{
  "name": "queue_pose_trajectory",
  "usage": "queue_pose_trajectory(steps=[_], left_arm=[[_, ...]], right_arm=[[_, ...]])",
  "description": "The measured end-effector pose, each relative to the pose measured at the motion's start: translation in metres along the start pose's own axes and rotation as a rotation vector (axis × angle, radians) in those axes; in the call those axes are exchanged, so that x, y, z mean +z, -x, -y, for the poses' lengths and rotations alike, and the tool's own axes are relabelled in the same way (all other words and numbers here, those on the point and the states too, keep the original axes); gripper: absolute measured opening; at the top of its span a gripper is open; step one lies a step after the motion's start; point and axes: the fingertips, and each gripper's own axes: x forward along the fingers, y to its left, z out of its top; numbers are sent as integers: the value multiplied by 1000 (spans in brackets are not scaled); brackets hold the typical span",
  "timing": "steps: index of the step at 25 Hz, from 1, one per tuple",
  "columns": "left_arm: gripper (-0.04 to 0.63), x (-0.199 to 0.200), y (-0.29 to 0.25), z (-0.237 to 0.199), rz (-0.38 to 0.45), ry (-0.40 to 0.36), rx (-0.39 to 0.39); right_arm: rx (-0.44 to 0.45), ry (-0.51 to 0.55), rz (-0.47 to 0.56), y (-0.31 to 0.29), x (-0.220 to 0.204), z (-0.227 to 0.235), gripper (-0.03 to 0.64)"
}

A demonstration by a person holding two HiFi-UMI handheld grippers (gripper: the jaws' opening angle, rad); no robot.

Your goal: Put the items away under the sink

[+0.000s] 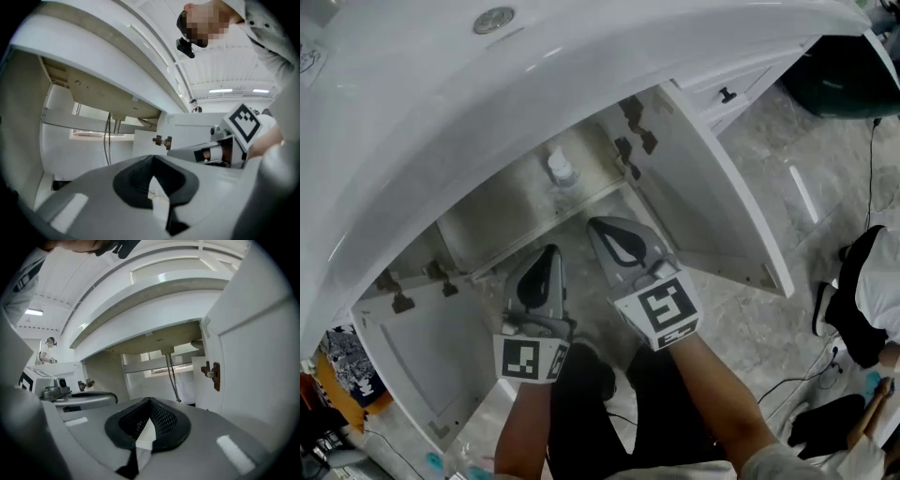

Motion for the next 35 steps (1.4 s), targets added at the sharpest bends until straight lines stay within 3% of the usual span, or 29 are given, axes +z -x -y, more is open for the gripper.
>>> queue_pose_trajectory(steps=[5,13,18,28,35], left_arm=[[9,86,41,21,-61,69,-10],[9,221,101,44,-108,48,-50],[9,292,129,58,-91,33,-87],[9,399,176,88,-77,35,-111],[9,449,209,103,-57,29,-100]], right_arm=[[49,29,-62,55,72,-35,-2],[19,73,-87,144,206,-53,-2],[-13,157,-54,196,286,-60,-2],[-143,97,-59,315,363,-64,-2],[-228,92,-45,380,413,-61,-2]])
